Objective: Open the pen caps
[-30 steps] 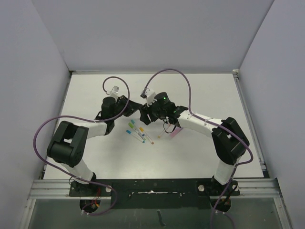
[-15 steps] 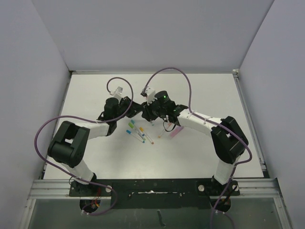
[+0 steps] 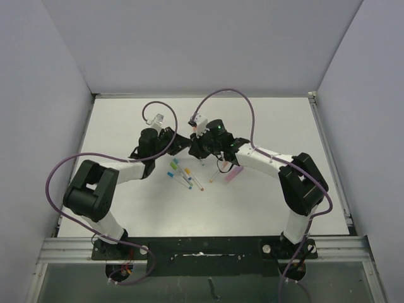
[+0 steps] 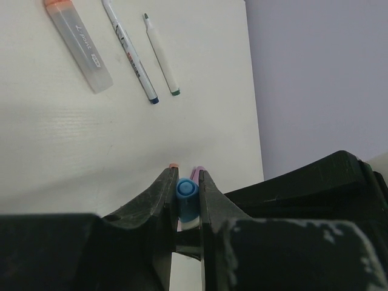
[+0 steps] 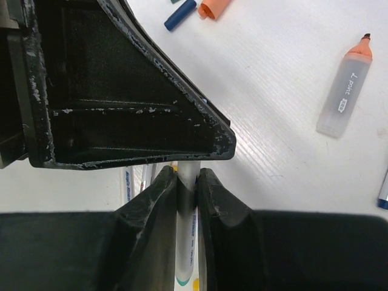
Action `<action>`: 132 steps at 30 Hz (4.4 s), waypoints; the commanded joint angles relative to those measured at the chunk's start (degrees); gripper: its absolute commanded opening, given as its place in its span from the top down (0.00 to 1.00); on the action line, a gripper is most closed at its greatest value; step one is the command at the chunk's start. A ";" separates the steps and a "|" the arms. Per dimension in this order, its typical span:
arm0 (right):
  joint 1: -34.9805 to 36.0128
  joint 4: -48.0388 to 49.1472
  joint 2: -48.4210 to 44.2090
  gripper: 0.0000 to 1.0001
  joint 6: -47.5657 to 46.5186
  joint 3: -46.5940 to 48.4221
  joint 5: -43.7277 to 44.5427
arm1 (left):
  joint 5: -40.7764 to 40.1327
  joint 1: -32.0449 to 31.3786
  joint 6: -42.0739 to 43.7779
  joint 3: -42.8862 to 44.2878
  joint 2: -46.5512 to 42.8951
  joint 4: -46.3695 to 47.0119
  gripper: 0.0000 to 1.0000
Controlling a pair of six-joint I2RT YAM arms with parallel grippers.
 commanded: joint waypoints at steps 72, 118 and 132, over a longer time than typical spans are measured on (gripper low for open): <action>-24.83 -6.99 25.11 0.59 -6.83 24.09 4.84 | 2.57 17.94 8.09 -3.58 -14.23 -9.39 0.21; 7.95 -12.77 -2.41 0.30 -9.31 -4.34 11.17 | 2.54 18.02 5.94 -6.51 -18.98 -10.34 0.02; 8.98 -11.21 2.36 0.49 -9.44 -3.92 10.69 | 2.45 18.55 5.84 -7.02 -18.31 -9.83 0.02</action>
